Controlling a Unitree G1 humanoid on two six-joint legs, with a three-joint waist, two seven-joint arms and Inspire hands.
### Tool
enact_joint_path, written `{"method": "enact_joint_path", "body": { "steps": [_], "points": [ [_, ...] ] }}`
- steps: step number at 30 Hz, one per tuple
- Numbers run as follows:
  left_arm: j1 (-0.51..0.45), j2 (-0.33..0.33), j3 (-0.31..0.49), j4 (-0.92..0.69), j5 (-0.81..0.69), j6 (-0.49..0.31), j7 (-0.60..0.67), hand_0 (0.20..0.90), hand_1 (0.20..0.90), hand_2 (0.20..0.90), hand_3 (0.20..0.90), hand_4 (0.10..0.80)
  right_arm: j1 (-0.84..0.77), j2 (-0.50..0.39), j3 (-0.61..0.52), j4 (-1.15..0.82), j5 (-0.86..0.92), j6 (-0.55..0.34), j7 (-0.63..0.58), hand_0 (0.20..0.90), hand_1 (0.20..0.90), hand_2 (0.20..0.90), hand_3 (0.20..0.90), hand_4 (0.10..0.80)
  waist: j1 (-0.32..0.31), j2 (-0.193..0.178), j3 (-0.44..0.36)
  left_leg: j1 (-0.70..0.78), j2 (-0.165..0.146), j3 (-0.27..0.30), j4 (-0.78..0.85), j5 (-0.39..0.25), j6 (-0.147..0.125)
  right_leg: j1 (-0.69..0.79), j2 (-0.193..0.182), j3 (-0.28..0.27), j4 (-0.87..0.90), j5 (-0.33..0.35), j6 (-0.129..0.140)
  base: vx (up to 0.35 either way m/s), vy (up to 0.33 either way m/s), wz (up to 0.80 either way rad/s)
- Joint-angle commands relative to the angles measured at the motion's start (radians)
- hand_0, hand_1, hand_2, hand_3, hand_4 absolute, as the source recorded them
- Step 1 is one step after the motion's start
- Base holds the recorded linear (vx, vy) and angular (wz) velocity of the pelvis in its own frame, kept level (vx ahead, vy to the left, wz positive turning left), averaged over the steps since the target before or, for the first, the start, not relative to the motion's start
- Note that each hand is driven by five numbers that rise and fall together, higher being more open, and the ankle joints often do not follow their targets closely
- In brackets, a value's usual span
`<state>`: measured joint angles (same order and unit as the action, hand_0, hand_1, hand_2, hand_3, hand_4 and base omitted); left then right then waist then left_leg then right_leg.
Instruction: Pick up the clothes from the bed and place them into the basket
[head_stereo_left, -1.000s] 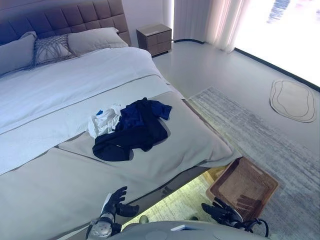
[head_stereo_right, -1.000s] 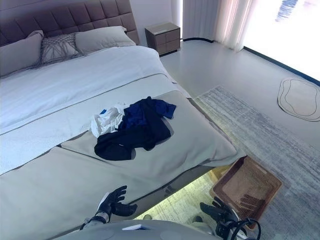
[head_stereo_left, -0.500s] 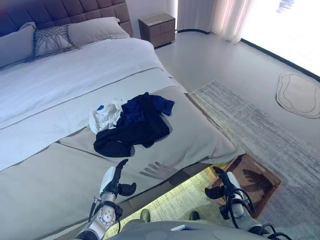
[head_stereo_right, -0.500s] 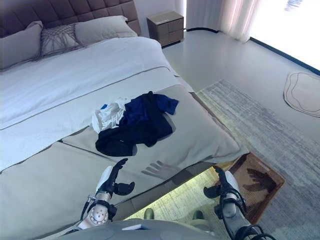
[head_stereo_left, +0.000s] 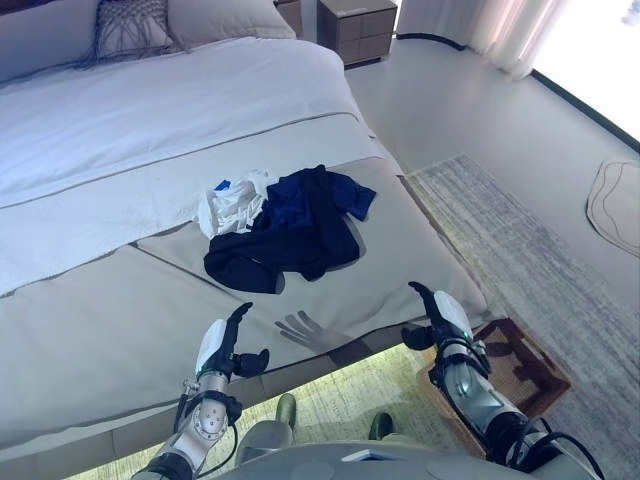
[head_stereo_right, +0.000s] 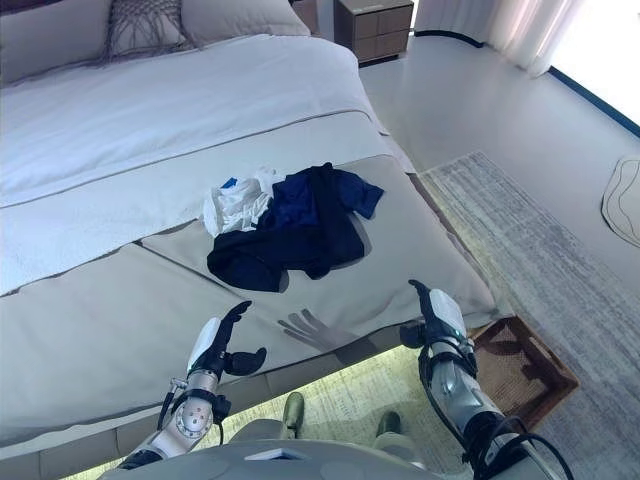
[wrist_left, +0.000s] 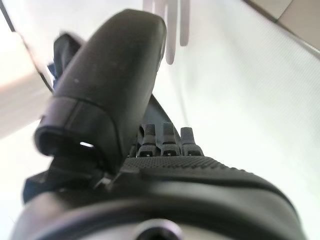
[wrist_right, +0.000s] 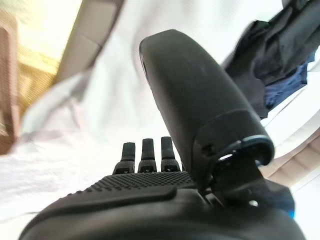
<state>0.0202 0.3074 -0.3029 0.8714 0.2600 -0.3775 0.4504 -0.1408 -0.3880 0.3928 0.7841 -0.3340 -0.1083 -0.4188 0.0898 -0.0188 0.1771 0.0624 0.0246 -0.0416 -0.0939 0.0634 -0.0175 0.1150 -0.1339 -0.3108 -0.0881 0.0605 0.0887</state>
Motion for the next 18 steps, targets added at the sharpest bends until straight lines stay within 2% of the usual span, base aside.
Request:
{"method": "enact_joint_path", "body": {
  "steps": [1, 2, 3, 5, 6, 8, 9, 11, 12, 13, 18],
  "points": [
    [-0.058, 0.079, 0.033, -0.105, -0.041, -0.042, 0.028, 0.900, 0.900, 0.900, 0.900, 0.800, -0.133, -0.049, 0.013, -0.061, 0.049, -0.012, 0.006, 0.900, 0.900, 0.900, 0.900, 0.800, 0.043, -0.024, -0.006, 0.028, -0.025, 0.096, 0.024, -0.086, 0.045, -0.070, -0.009, 0.079, 0.302, -0.093, 0.028, 0.098, -0.001, 0.17],
    [-0.052, 0.107, 0.024, -0.155, -0.042, -0.028, 0.023, 0.900, 0.900, 0.900, 0.900, 0.800, -0.152, -0.051, -0.002, -0.063, 0.104, -0.002, 0.027, 0.900, 0.900, 0.900, 0.900, 0.800, 0.054, -0.025, 0.012, 0.018, -0.032, 0.070, 0.032, -0.082, 0.051, -0.132, -0.014, 0.090, 0.393, -0.049, 0.042, 0.070, -0.059, 0.20],
    [-0.050, 0.116, 0.026, -0.168, -0.043, -0.026, 0.023, 0.900, 0.900, 0.900, 0.900, 0.800, -0.158, -0.052, -0.006, -0.062, 0.115, -0.001, 0.030, 0.900, 0.900, 0.900, 0.900, 0.800, 0.057, -0.026, 0.019, 0.015, -0.032, 0.065, 0.037, -0.082, 0.050, -0.143, -0.021, 0.093, 0.398, -0.037, 0.044, 0.049, -0.137, 0.33],
    [-0.078, 0.155, 0.027, -0.222, -0.066, -0.001, 0.014, 0.900, 0.900, 0.900, 0.900, 0.800, -0.220, -0.050, -0.012, -0.033, 0.169, 0.008, 0.043, 0.900, 0.900, 0.900, 0.900, 0.800, 0.069, -0.026, 0.044, -0.008, -0.020, 0.043, 0.048, -0.076, 0.034, -0.165, -0.032, 0.109, 0.337, -0.026, 0.038, -0.028, -0.227, 0.40],
    [-0.128, 0.183, 0.017, -0.249, -0.100, 0.013, 0.007, 0.900, 0.900, 0.900, 0.900, 0.800, -0.280, -0.043, -0.003, -0.008, 0.228, 0.027, 0.039, 0.900, 0.900, 0.900, 0.900, 0.800, 0.061, -0.023, 0.065, -0.029, -0.017, 0.010, 0.046, -0.079, 0.030, -0.212, -0.036, 0.146, 0.283, 0.007, 0.036, -0.046, -0.279, 0.45],
    [-0.147, 0.197, 0.011, -0.261, -0.119, 0.024, -0.003, 0.900, 0.900, 0.900, 0.900, 0.800, -0.297, -0.043, -0.007, -0.002, 0.247, 0.034, 0.038, 0.900, 0.900, 0.900, 0.900, 0.800, 0.061, -0.022, 0.070, -0.043, -0.015, 0.005, 0.048, -0.075, 0.032, -0.207, -0.022, 0.152, 0.267, -0.018, 0.032, -0.022, -0.205, 0.82],
    [-0.191, 0.201, -0.003, -0.273, -0.203, 0.046, -0.019, 0.900, 0.900, 0.900, 0.900, 0.800, -0.365, -0.045, -0.010, 0.019, 0.294, 0.059, 0.042, 0.900, 0.900, 0.900, 0.900, 0.800, 0.069, -0.019, 0.085, -0.088, -0.011, 0.004, 0.062, -0.061, 0.026, -0.194, -0.002, 0.142, 0.222, -0.043, 0.020, -0.027, -0.193, 1.09],
    [-0.228, 0.169, -0.003, -0.271, -0.357, 0.041, -0.066, 0.900, 0.900, 0.900, 0.900, 0.800, -0.450, -0.060, -0.004, 0.024, 0.334, 0.092, 0.035, 0.900, 0.900, 0.900, 0.900, 0.800, 0.081, -0.011, 0.115, -0.147, -0.007, 0.007, 0.087, -0.043, 0.008, -0.203, 0.003, 0.115, 0.209, -0.054, 0.005, -0.099, -0.178, 0.90],
    [-0.245, 0.157, -0.011, -0.275, -0.377, 0.025, -0.078, 0.900, 0.900, 0.900, 0.900, 0.800, -0.498, -0.071, -0.008, 0.036, 0.353, 0.108, 0.029, 0.900, 0.900, 0.900, 0.900, 0.800, 0.089, -0.006, 0.133, -0.179, -0.009, 0.006, 0.102, -0.038, 0.001, -0.213, 0.001, 0.099, 0.209, -0.058, -0.002, -0.225, -0.090, 0.67],
    [-0.258, 0.136, -0.031, -0.298, -0.373, -0.027, -0.096, 0.900, 0.900, 0.900, 0.900, 0.800, -0.575, -0.110, -0.026, 0.059, 0.394, 0.121, 0.036, 0.900, 0.900, 0.900, 0.900, 0.800, 0.107, 0.010, 0.170, -0.237, -0.013, -0.008, 0.132, -0.025, -0.012, -0.240, -0.001, 0.074, 0.224, -0.071, -0.015, -0.199, -0.047, 0.39],
    [-0.241, 0.128, -0.078, -0.410, -0.369, -0.103, -0.099, 0.900, 0.900, 0.900, 0.900, 0.800, -0.681, -0.189, -0.045, 0.057, 0.492, 0.155, 0.042, 0.900, 0.900, 0.900, 0.900, 0.800, 0.128, 0.063, 0.245, -0.351, -0.034, -0.036, 0.246, -0.024, -0.024, -0.345, -0.038, 0.030, 0.343, -0.107, -0.039, -0.106, 0.069, 0.40]
  ]
}}
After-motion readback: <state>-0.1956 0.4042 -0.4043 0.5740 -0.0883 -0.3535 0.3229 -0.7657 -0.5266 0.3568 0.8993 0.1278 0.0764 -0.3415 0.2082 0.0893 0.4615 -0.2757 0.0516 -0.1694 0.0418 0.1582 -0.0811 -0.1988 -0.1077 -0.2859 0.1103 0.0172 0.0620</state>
